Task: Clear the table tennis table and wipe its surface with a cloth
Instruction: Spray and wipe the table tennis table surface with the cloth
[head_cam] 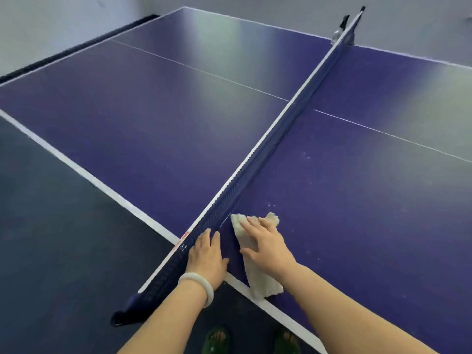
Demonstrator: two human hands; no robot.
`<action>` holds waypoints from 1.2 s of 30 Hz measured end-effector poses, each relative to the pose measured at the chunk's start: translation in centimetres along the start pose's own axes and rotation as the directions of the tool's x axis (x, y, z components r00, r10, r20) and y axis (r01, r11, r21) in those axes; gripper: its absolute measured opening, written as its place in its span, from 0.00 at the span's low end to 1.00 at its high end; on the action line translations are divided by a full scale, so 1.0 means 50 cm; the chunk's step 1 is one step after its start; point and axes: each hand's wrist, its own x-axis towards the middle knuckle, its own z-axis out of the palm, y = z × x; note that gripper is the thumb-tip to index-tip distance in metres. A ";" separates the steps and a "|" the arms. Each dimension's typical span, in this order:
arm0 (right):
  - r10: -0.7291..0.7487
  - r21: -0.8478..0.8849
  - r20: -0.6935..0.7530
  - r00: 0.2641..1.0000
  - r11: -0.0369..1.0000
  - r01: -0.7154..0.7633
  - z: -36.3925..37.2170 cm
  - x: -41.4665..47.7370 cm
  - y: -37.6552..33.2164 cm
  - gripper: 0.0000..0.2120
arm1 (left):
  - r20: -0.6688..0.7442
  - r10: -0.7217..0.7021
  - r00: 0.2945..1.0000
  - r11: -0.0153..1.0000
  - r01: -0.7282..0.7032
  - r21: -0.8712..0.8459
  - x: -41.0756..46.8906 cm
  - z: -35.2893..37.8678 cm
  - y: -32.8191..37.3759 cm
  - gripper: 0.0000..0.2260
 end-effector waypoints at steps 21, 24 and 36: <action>-0.076 -0.378 -0.073 0.994 0.925 0.043 -0.069 0.055 0.308 0.26 | -0.154 -0.033 0.988 0.989 0.054 0.135 0.025 0.187 0.127 0.32; -0.091 -0.373 -0.102 0.991 0.927 0.047 -0.075 0.067 0.341 0.25 | -0.189 -0.105 0.976 0.978 0.136 0.157 0.001 0.181 0.157 0.32; -0.123 -0.362 -0.263 0.957 0.932 0.021 -0.040 0.082 0.356 0.29 | -0.301 -0.204 0.932 0.977 0.211 -0.008 -0.010 0.238 0.181 0.27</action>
